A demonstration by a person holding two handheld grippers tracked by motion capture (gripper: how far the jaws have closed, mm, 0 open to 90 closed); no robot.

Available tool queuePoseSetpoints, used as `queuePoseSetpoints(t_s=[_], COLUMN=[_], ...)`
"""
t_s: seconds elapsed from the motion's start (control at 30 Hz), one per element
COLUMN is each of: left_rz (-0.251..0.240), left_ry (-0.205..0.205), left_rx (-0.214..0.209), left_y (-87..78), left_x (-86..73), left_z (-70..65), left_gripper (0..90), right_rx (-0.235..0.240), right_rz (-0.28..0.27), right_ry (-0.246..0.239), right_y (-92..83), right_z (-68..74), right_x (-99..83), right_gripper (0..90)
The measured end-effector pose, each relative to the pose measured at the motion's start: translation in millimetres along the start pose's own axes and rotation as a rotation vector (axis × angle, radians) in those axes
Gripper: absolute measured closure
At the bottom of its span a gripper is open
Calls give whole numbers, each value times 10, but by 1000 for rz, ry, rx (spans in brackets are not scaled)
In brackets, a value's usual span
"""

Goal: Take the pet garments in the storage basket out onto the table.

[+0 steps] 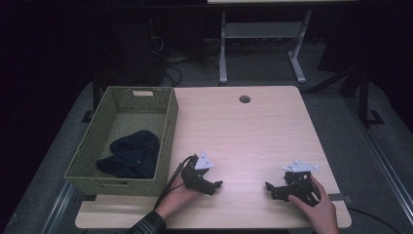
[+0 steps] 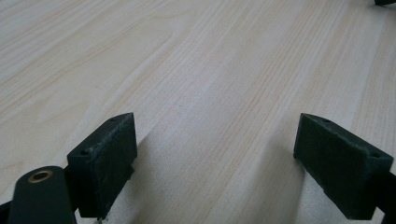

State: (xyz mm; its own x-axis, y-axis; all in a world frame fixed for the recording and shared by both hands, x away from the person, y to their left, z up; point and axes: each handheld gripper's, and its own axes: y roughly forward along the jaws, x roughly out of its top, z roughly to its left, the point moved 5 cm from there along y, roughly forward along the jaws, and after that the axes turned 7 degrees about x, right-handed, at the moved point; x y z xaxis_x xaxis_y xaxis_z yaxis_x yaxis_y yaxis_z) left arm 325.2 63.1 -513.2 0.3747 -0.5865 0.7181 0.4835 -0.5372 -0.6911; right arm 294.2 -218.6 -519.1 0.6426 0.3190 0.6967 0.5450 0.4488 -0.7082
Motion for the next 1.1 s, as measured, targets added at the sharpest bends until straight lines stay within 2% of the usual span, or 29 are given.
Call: queuePoseSetpoints(t_s=[0.43, 0.8, 0.97, 1.1], left_rz=[4, 46, 47, 59], left_ry=[-2, -17, -41, -31], left_rx=[1, -17, -27, -28], left_y=[0, -24, -35, -54], left_x=[3, 31, 41, 65], left_z=[-2, -1, -4, -7], left_gripper=[128, 135, 137, 138], right_rx=[0, 0, 0, 0], right_rz=[0, 0, 1, 1], right_ry=[0, 0, -1, -3], right_y=[0, 0, -1, -1], right_z=[0, 0, -1, -2], right_x=[0, 0, 0, -1], right_gripper=[0, 0, 0, 0])
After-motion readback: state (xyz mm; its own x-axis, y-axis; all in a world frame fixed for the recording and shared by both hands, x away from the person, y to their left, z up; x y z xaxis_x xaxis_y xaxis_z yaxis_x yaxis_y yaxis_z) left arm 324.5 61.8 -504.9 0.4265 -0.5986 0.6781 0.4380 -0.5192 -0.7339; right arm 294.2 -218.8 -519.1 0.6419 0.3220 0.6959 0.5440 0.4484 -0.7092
